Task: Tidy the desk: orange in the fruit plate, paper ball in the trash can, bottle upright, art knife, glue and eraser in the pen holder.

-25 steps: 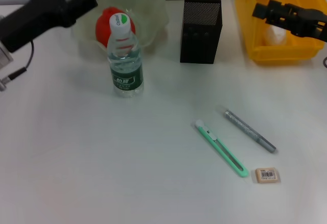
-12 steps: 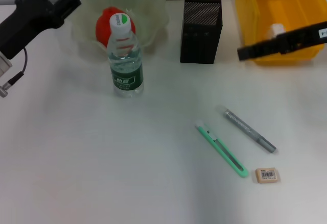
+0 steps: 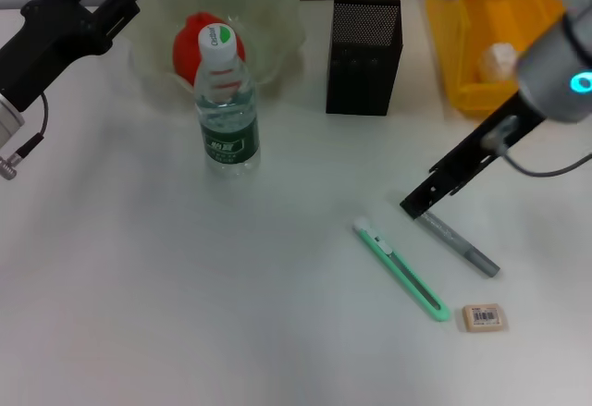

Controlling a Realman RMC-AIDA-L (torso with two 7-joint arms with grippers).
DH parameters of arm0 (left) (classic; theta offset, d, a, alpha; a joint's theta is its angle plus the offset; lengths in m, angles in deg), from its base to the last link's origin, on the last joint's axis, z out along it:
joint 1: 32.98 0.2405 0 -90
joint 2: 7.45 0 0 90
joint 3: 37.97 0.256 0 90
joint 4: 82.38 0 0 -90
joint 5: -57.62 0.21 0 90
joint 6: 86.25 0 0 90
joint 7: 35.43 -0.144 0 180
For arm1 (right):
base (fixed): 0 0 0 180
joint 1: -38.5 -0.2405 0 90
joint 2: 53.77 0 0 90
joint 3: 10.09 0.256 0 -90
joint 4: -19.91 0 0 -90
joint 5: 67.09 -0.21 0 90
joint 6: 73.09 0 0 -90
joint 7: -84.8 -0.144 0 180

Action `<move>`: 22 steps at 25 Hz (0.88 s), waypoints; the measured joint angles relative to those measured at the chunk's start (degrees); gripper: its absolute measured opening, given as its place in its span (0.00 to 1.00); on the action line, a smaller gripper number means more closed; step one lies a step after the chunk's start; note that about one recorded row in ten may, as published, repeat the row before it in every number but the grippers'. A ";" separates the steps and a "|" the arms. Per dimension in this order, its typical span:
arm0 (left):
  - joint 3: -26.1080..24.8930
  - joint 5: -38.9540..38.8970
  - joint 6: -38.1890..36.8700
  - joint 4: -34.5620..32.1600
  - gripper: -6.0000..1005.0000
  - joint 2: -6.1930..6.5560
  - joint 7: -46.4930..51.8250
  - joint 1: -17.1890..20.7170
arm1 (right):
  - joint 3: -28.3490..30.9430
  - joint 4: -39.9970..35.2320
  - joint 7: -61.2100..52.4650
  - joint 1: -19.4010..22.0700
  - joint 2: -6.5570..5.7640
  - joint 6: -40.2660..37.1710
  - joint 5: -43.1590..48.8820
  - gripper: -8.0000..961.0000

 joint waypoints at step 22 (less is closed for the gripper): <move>0.00 -0.56 -0.17 0.00 0.63 0.10 0.03 0.56 | -21.14 16.02 -6.90 -4.09 0.52 21.10 -0.50 0.76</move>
